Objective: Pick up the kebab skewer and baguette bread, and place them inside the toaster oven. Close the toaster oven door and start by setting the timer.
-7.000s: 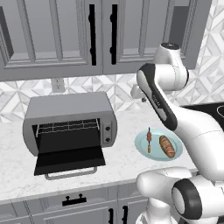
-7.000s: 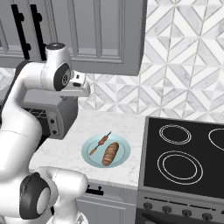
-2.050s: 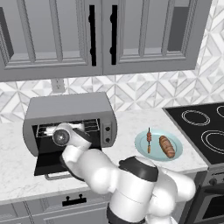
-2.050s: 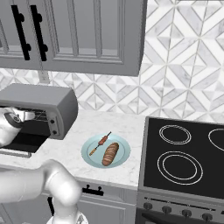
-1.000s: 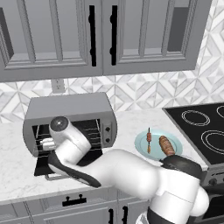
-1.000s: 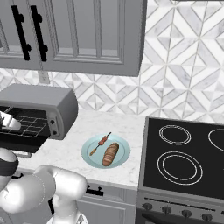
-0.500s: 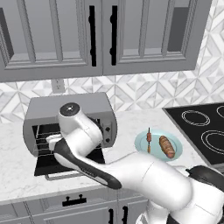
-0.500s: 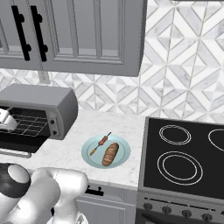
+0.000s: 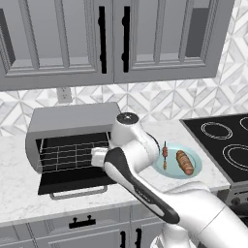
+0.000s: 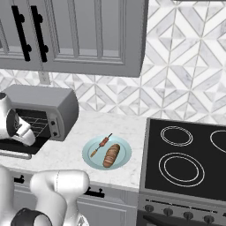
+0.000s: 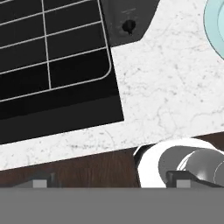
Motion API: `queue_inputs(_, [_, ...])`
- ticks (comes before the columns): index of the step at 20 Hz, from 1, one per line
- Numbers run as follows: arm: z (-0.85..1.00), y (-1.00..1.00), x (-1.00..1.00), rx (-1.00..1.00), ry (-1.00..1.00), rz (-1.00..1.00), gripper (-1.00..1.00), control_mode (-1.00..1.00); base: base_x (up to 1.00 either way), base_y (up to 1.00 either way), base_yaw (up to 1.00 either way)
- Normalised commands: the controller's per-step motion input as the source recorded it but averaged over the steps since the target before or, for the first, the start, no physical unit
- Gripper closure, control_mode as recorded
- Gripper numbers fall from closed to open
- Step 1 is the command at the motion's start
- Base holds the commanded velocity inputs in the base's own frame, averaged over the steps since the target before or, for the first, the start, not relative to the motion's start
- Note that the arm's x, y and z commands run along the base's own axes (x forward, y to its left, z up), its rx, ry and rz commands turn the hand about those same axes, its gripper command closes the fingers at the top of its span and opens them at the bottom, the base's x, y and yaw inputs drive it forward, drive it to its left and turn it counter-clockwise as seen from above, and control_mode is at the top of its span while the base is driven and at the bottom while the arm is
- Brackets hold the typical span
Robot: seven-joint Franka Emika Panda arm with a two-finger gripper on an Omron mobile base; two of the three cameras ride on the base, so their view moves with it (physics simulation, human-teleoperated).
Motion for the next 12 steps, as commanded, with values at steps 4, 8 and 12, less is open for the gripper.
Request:
queue_inputs(4, [0.00,-1.00,0.08,0.04,0.16,-0.07,-1.00,-1.00,0.00,0.00,0.00])
queue_inputs(8, [-0.01,-1.00,0.21,0.00,0.16,0.01,-1.00,-1.00,0.00,0.00,0.00])
queue_inputs(12, [0.00,-1.00,0.30,0.00,0.14,0.08,-1.00,-1.00,0.00,0.00,0.00])
